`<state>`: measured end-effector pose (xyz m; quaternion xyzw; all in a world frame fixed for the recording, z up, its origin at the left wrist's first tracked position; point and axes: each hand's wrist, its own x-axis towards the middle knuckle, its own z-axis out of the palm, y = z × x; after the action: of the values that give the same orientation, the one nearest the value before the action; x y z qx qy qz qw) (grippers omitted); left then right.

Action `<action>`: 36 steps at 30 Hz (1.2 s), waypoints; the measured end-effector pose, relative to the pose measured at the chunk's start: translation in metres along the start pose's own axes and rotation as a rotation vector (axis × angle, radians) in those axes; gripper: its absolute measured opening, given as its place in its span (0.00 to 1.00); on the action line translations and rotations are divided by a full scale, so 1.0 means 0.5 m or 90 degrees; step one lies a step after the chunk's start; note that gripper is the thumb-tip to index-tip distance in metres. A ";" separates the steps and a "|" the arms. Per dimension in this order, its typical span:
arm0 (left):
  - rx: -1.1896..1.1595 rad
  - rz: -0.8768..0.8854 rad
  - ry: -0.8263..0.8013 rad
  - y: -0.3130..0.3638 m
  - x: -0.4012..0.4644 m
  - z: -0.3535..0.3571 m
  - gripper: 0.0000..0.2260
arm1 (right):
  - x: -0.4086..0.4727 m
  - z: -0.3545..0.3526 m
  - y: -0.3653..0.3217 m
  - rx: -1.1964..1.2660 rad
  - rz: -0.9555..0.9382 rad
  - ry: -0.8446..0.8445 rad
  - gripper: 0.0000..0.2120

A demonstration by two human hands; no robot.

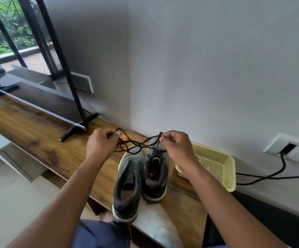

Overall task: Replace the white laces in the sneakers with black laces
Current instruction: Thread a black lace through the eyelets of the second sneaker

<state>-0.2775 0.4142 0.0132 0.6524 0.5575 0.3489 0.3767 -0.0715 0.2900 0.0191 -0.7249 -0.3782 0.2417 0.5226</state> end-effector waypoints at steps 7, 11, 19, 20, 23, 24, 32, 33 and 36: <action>0.152 -0.151 0.059 -0.066 0.057 -0.047 0.10 | 0.022 -0.034 0.007 0.012 0.006 0.048 0.08; 0.373 -0.130 -0.031 -0.077 0.057 -0.049 0.17 | 0.031 -0.045 -0.006 0.065 0.005 0.038 0.10; 0.270 0.114 -0.101 -0.002 0.017 0.004 0.17 | 0.019 -0.029 -0.039 0.170 -0.059 -0.192 0.04; 0.170 0.170 -0.158 0.015 0.009 0.015 0.16 | 0.018 -0.023 -0.044 0.175 -0.071 -0.210 0.05; -0.083 0.224 -0.396 0.055 -0.018 0.047 0.15 | 0.019 -0.004 -0.055 0.193 -0.066 -0.227 0.07; -0.108 0.229 -0.440 0.060 -0.023 0.055 0.17 | 0.022 0.001 -0.058 0.181 -0.059 -0.220 0.07; -0.053 0.036 -0.197 0.007 0.044 0.017 0.21 | 0.064 -0.022 -0.044 -0.031 -0.055 -0.214 0.03; 0.020 0.003 -0.144 -0.006 0.052 0.005 0.20 | 0.068 -0.028 -0.041 -0.046 -0.054 -0.212 0.04; 0.346 -0.046 -0.026 -0.041 0.068 -0.031 0.16 | 0.079 -0.046 -0.042 -0.064 -0.042 -0.207 0.04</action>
<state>-0.2961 0.4515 0.0038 0.7158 0.6462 0.1597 0.2111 -0.0370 0.3119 0.0486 -0.6884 -0.4931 0.3193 0.4255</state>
